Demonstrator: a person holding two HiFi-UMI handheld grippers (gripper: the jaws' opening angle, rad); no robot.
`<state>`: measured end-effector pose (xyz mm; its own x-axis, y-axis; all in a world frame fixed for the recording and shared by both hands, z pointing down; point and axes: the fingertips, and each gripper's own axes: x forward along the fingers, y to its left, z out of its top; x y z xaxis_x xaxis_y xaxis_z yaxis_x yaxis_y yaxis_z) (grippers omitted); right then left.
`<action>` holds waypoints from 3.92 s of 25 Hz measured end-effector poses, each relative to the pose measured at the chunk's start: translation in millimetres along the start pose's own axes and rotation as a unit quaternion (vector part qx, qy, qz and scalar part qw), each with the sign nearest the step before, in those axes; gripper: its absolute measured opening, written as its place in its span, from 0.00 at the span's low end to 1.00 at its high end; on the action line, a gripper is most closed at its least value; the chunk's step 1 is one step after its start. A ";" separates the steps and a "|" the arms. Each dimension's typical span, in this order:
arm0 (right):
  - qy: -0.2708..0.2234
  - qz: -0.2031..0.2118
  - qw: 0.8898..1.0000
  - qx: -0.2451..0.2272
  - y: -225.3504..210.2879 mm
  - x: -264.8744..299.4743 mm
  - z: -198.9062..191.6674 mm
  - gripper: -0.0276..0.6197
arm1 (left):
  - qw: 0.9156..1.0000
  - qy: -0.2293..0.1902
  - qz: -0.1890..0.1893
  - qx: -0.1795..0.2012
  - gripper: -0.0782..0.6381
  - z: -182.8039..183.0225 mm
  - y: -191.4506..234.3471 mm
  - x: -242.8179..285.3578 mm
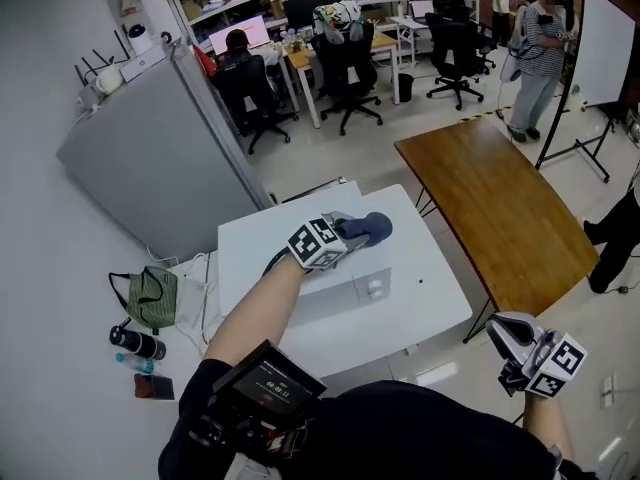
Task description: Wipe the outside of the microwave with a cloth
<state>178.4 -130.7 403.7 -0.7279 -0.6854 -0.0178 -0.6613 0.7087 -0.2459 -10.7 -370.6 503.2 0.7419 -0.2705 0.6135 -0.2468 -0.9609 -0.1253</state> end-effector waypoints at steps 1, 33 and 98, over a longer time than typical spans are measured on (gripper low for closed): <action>0.000 -0.006 1.000 0.002 -5.1 -8.1 -0.5 0.05 | 1.000 0.017 -0.009 0.010 0.19 -2.5 -5.4 13.6; 0.010 0.086 0.996 -0.029 110.2 88.0 -6.0 0.05 | 0.992 -0.038 0.091 -0.074 0.19 -98.2 11.3 -197.4; 0.020 0.013 1.000 0.004 33.3 -38.5 -11.2 0.05 | 0.877 0.260 0.122 0.385 0.19 -110.9 -125.5 38.6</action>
<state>182.4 -78.8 407.0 -0.7515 -0.6595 0.0135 -0.6407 0.7248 -0.2534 -20.3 -254.0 629.0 0.2922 -0.6029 0.7424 0.2828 -0.6871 -0.6693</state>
